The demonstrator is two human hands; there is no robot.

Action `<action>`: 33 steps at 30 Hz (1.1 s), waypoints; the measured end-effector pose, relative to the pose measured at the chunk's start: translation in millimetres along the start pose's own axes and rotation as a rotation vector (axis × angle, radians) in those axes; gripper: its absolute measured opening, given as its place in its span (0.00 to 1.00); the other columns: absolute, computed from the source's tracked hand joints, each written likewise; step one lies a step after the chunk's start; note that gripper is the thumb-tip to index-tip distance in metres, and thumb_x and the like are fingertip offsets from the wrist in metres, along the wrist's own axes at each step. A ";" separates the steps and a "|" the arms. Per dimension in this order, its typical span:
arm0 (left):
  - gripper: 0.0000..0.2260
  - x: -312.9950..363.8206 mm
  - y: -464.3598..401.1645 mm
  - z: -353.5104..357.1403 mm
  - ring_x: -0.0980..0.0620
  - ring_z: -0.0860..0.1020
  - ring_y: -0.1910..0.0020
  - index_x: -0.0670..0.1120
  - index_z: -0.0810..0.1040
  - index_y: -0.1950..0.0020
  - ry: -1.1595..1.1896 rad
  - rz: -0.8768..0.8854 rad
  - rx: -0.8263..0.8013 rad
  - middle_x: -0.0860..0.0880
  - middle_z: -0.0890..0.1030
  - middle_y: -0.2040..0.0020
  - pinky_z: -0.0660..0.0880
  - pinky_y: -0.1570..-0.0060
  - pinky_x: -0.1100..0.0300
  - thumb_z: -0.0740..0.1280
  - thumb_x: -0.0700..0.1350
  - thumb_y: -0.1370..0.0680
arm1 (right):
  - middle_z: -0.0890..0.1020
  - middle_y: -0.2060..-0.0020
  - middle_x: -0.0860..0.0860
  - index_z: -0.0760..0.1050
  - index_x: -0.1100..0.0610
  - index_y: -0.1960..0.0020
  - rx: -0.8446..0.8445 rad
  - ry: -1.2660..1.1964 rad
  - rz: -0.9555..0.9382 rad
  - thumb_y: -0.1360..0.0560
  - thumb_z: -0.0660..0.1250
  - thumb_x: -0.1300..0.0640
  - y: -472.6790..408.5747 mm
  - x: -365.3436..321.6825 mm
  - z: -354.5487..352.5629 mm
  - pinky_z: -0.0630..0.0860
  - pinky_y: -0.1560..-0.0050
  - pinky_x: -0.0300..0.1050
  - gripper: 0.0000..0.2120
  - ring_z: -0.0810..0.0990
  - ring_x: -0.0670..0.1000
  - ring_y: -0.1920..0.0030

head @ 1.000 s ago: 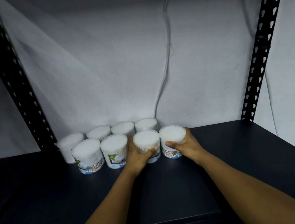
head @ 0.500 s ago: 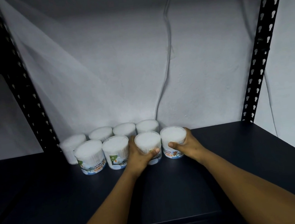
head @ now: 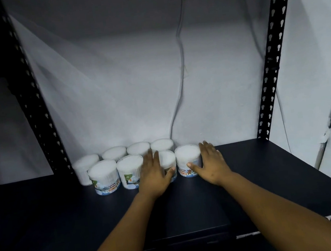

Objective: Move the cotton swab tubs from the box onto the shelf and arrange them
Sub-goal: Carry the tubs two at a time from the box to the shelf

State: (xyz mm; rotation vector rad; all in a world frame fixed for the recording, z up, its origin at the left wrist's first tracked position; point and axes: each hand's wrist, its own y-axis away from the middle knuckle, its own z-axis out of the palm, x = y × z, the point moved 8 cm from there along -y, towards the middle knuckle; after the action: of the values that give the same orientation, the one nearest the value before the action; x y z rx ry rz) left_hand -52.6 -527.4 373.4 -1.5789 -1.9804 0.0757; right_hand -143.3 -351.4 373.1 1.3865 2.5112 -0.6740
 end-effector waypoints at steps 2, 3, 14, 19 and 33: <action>0.35 5.3 3.9 -1.6 0.45 0.42 0.23 0.45 0.48 0.22 -0.126 0.010 -0.035 0.44 0.43 0.21 0.45 0.25 0.49 0.55 0.63 0.22 | 0.45 0.22 0.54 0.43 0.57 0.22 -0.023 0.072 -0.004 0.25 0.55 0.33 6.4 -2.6 -3.5 0.43 0.23 0.54 0.43 0.43 0.54 0.23; 0.35 7.2 5.9 -1.9 0.45 0.42 0.23 0.45 0.48 0.22 -0.165 0.005 -0.056 0.44 0.44 0.21 0.44 0.25 0.48 0.54 0.63 0.22 | 0.45 0.22 0.53 0.43 0.57 0.22 -0.033 0.090 0.000 0.25 0.53 0.33 10.0 -3.6 -5.7 0.43 0.23 0.54 0.42 0.42 0.53 0.23; 0.33 30.8 31.1 -20.7 0.47 0.43 0.22 0.45 0.48 0.22 -0.262 -0.006 -0.195 0.45 0.46 0.21 0.43 0.25 0.49 0.49 0.62 0.20 | 0.47 0.22 0.52 0.45 0.55 0.22 -0.064 0.170 0.036 0.24 0.51 0.33 47.9 -13.8 -32.8 0.42 0.24 0.54 0.39 0.43 0.52 0.23; 0.33 43.0 47.4 -34.8 0.47 0.44 0.22 0.44 0.48 0.22 -0.260 0.001 -0.221 0.45 0.48 0.21 0.44 0.25 0.49 0.49 0.62 0.20 | 0.48 0.22 0.52 0.46 0.55 0.22 -0.058 0.178 0.035 0.23 0.51 0.34 67.0 -20.5 -44.9 0.43 0.24 0.55 0.39 0.44 0.52 0.23; 0.32 96.6 96.1 -61.9 0.46 0.50 0.23 0.44 0.51 0.22 -0.247 0.120 -0.224 0.44 0.52 0.22 0.49 0.25 0.47 0.51 0.60 0.20 | 0.49 0.22 0.53 0.46 0.55 0.22 -0.053 0.202 0.104 0.24 0.48 0.32 142.9 -21.1 -89.7 0.44 0.23 0.54 0.39 0.46 0.53 0.22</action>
State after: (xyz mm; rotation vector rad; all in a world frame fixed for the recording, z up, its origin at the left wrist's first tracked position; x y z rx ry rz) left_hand 49.7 -431.5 425.7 -1.9113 -2.1401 0.1034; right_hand -7.7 -259.0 417.6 1.6274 2.5620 -0.4657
